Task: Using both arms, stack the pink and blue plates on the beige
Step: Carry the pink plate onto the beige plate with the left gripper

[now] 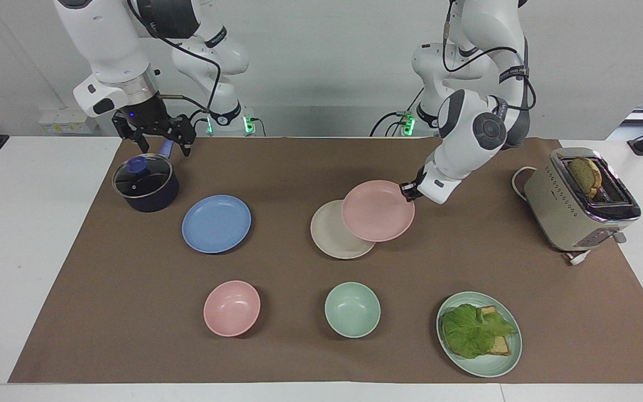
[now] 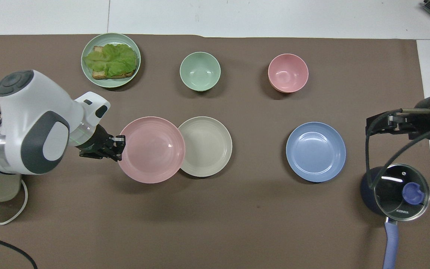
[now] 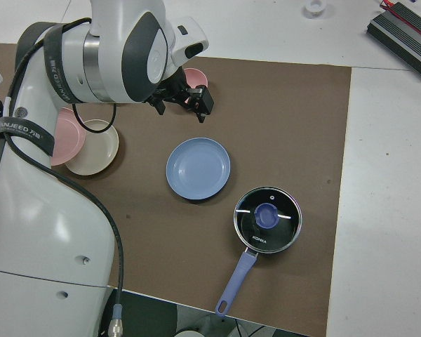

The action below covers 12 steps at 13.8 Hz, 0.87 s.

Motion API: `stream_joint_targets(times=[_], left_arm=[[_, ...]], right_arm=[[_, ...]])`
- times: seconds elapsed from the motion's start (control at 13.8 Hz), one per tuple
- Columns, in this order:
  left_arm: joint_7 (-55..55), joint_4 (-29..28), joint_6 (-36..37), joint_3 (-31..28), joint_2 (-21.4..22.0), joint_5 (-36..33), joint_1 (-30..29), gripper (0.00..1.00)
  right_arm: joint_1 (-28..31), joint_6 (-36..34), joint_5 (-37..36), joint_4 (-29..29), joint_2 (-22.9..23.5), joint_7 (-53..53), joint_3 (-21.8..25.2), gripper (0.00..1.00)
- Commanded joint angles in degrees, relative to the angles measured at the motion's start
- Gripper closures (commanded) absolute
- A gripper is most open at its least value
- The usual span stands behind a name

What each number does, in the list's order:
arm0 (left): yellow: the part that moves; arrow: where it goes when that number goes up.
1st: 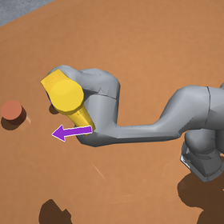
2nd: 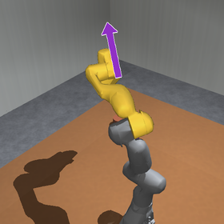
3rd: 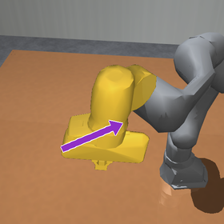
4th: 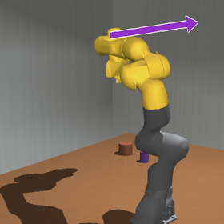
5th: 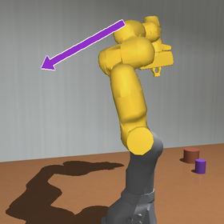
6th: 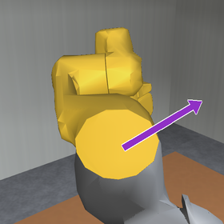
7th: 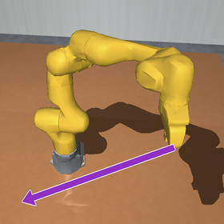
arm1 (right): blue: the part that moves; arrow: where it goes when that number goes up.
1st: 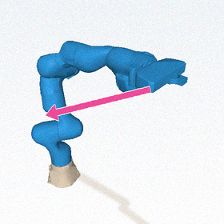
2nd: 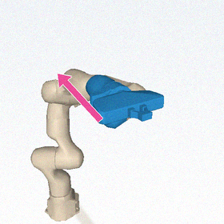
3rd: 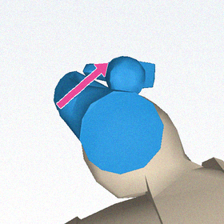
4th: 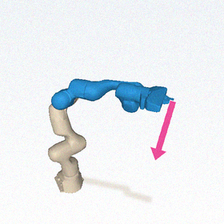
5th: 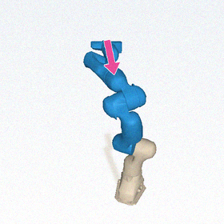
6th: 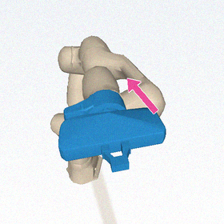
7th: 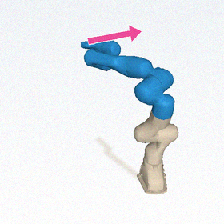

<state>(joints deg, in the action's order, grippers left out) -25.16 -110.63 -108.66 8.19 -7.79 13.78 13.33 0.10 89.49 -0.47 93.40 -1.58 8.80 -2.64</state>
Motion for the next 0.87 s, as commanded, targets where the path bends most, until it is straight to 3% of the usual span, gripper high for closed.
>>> stream_joint_targets(times=[0.0, 0.29, 0.51, 0.65, 0.73, 0.8], left_arm=[[-0.9, -1.9, -3.9, -1.2, 0.3, 1.4, 3.5, 1.0], [-1.0, -5.0, -15.5, -1.1, -2.9, 2.7, 6.9, 1.0], [-0.9, -5.1, -15.7, -1.2, -3.3, 2.7, 6.9, 1.0], [-0.5, -5.1, -15.7, -1.2, -3.3, 2.7, 6.8, 0.07], [-0.4, -5.0, -15.5, -1.2, -3.3, 2.7, 6.8, 0.0], [-0.5, -5.0, -15.4, -1.2, -3.3, 2.7, 6.8, 0.0]], right_arm=[[0.5, 0.2, -0.4, -0.4, 0.5, -0.1, -0.3, 0.0], [0.5, 0.2, -0.4, -0.4, 0.5, -0.1, -0.3, 0.0], [0.5, 0.9, -0.4, -0.1, 0.4, -0.2, -0.3, 0.0], [0.5, 1.0, -0.4, -0.1, 0.4, -0.1, -0.3, 0.0], [0.5, 1.0, -0.4, -0.1, 0.4, -0.1, -0.3, 0.0], [0.5, 1.1, -0.4, -0.1, 0.4, -0.1, -0.3, 0.0]])
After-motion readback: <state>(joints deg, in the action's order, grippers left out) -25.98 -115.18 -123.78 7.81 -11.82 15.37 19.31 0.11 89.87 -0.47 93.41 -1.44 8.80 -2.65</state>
